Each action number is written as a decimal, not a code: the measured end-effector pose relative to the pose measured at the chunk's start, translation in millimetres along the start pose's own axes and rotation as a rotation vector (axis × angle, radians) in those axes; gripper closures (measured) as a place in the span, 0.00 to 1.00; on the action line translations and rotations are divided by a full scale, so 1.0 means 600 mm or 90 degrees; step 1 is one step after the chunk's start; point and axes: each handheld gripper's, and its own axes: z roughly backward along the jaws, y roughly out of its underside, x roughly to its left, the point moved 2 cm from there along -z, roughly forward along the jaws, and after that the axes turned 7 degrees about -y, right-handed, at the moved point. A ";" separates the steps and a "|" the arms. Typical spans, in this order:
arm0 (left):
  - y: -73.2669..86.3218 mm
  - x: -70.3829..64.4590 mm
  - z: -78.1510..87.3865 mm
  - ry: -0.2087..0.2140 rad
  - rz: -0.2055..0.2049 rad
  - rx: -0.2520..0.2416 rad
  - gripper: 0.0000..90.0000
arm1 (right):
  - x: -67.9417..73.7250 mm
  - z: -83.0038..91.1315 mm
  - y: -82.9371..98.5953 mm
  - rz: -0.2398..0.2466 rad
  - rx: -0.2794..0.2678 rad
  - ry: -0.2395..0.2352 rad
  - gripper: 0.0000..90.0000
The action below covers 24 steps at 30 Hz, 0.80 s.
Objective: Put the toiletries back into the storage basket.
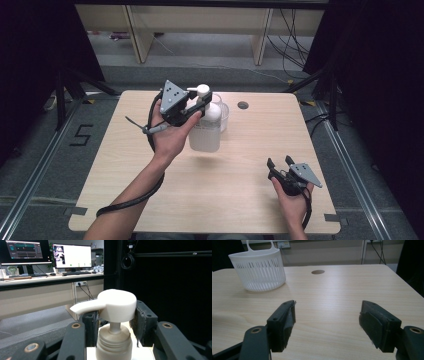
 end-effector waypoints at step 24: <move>-0.025 0.008 -0.022 -0.006 -0.007 -0.008 0.66 | 0.002 0.001 0.000 0.004 0.007 0.009 0.33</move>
